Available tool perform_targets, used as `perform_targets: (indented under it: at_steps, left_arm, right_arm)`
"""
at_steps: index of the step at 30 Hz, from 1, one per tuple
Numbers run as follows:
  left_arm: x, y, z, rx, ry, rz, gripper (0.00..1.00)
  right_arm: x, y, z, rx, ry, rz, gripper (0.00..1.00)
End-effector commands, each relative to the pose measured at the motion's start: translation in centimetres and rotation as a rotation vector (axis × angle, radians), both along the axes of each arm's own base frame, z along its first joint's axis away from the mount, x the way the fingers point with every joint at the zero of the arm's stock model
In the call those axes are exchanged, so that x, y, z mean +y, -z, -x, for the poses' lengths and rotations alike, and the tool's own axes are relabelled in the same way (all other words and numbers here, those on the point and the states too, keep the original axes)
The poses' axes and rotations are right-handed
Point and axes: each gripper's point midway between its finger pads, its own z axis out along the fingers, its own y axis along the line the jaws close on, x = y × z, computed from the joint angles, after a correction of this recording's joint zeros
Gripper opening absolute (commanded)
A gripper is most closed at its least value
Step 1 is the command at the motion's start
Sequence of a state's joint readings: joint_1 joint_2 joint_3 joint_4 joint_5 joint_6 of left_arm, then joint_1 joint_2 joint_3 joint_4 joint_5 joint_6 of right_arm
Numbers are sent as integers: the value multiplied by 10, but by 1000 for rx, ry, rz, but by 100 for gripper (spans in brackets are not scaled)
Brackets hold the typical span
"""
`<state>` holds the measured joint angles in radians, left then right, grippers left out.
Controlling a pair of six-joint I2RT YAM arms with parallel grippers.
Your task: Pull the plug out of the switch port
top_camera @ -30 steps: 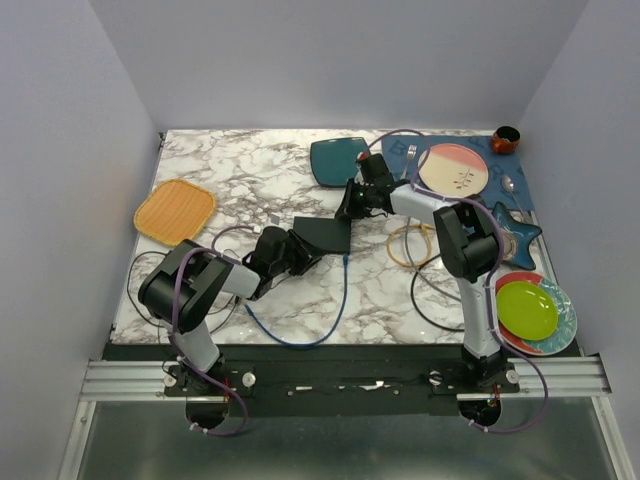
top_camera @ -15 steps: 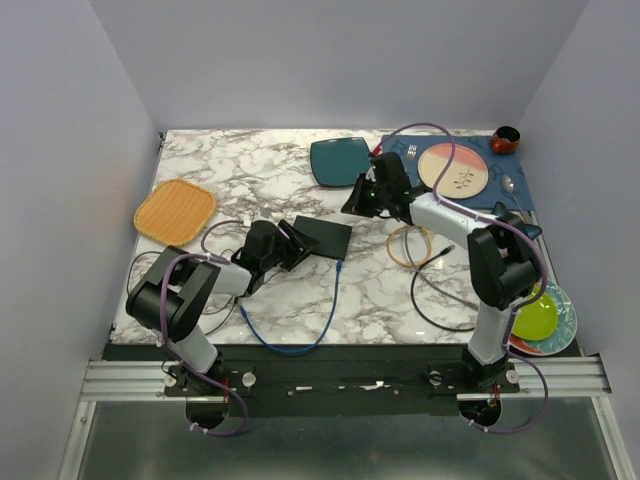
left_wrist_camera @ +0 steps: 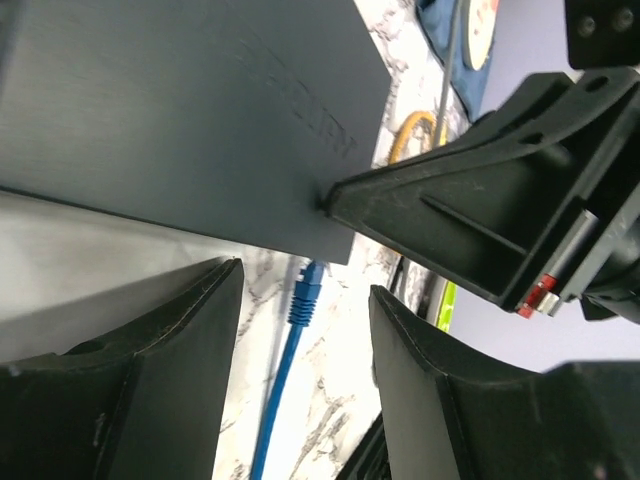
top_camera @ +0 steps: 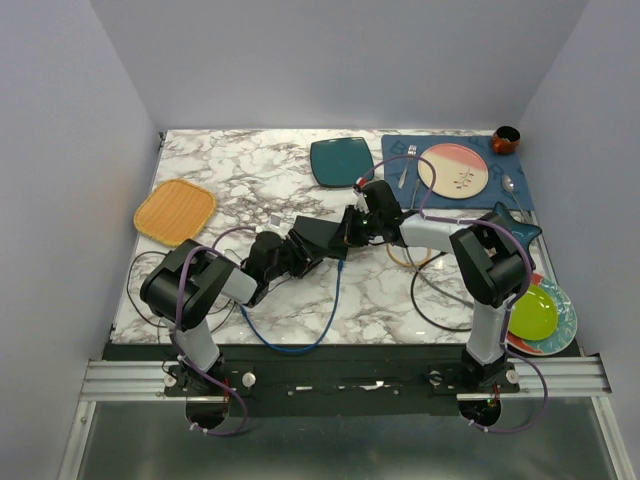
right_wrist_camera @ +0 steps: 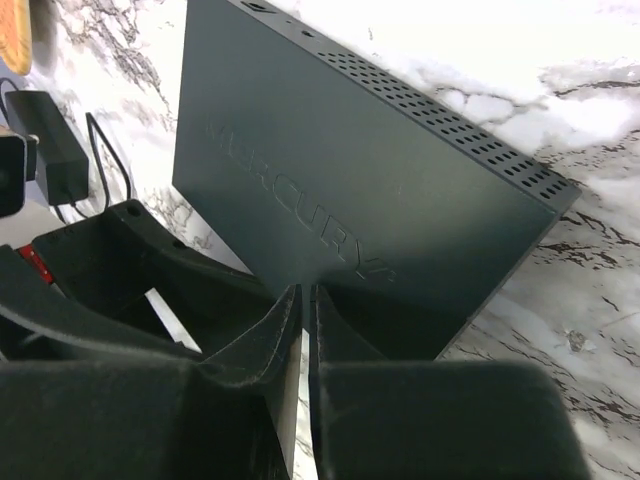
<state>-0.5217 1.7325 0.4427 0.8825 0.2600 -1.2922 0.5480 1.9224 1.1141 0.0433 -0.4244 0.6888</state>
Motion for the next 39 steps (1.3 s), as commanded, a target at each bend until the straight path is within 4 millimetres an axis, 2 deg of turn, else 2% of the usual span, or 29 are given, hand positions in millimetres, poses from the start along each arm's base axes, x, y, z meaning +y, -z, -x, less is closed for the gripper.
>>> perform_targets:
  at_steps: [1,5,7,10,12,19,26,30,39]
  left_arm:
    - [-12,-8,6,-31,48,48,61]
    - [-18,-6,9,-30,66,47,61]
    - [-20,-3,12,-22,75,46,60]
    - [-20,1,14,-16,74,52,60]
    - [-20,3,15,-11,69,56,60]
    - [-21,9,14,5,65,70,60]
    - [-29,12,12,14,75,59,58]
    - [-32,21,14,40,78,14,55]
    - [-29,27,10,56,40,-34,51]
  right_arm:
    - [-1,20,5,36,-2,17,14]
    - [-5,36,5,66,20,45,13]
    - [-15,45,2,71,76,89,11]
    - [-31,47,-1,62,155,134,9]
    - [-36,41,-4,39,174,143,8]
    - [-39,43,-2,53,169,144,8]
    - [-47,68,10,114,177,185,5]
    - [-49,77,14,139,178,197,1]
    - [-50,83,15,152,178,210,1]
